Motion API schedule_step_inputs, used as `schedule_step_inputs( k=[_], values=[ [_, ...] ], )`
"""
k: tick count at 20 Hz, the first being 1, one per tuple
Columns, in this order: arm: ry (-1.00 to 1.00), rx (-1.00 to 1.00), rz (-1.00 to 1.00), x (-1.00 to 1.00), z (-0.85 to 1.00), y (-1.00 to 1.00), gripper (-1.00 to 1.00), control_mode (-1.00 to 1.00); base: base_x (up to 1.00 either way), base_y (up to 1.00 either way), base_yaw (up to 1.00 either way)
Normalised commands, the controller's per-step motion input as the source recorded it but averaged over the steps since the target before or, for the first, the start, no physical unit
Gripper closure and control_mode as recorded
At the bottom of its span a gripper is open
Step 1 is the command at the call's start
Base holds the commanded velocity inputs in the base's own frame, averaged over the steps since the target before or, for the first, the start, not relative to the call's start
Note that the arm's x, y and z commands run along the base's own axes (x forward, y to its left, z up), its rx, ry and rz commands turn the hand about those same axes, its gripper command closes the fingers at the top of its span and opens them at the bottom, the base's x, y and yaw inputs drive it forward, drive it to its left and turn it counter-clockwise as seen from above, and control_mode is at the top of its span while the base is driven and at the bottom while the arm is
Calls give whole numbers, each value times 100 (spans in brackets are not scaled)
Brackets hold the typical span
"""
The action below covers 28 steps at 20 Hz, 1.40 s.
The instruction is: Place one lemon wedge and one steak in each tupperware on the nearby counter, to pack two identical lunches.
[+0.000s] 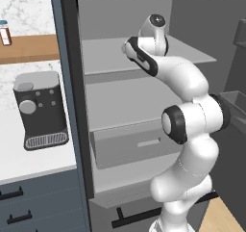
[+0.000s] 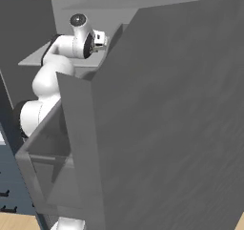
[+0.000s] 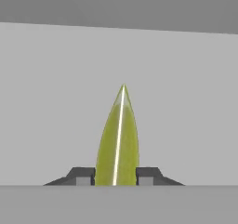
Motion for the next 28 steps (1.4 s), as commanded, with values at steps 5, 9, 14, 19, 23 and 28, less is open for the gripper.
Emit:
schedule_step_inputs(
  k=[5, 9, 14, 19, 23, 28],
  values=[
    [0, 0, -3, -4, -37, 9, 100, -100, 0, 0, 0],
    [0, 0, -8, -77, -48, 1, 100, -100, 0, 0, 0],
    [0, 0, -7, -100, -18, 0, 100, -100, 0, 0, 0],
    [-3, 1, -2, -100, 1, 0, 100, -100, 0, 0, 0],
    [-5, 3, 0, -100, 0, -8, 100, -100, 0, 0, 0],
    [-1, 5, 0, -100, 0, -15, 100, -100, 0, 0, 0]
  ],
)
